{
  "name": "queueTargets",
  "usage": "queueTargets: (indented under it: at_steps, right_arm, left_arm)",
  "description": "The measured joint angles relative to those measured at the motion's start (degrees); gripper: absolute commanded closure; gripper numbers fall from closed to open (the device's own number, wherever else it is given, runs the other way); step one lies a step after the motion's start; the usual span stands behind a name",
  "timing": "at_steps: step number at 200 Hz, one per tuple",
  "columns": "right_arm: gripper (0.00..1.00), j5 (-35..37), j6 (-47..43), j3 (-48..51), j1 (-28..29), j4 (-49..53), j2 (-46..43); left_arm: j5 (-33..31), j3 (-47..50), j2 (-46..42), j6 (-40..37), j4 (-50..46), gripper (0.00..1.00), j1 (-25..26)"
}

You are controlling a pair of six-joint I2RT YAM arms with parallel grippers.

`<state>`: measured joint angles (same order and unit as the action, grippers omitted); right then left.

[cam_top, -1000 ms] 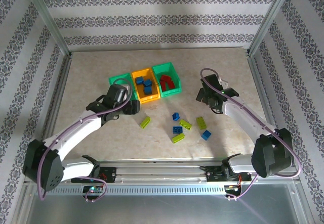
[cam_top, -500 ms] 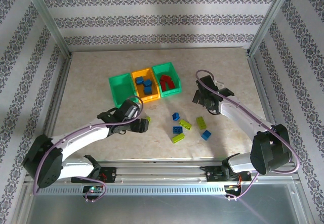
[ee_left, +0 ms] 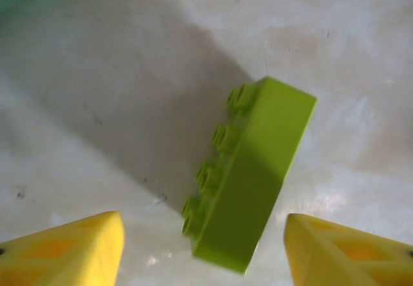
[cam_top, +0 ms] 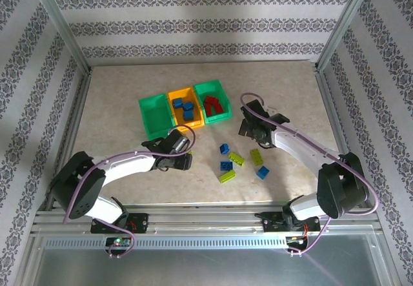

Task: Sort the legos into containers by color
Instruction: Pick up the lego from the center of the table.

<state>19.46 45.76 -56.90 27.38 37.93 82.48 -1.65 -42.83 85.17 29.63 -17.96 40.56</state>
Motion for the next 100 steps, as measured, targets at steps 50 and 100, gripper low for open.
queueTargets:
  at_steps: [50,100]
  right_arm:
    - [0.02,0.0,0.6,0.0,1.6,0.0,2.3]
    - [0.02,-0.7,0.9,-0.1,4.6,-0.2,3.7]
  left_arm:
    - [-0.3,-2.4,5.4,0.3,3.5,0.7,0.0]
    - [-1.6,-2.4,5.1,0.7,3.9,0.85,0.0]
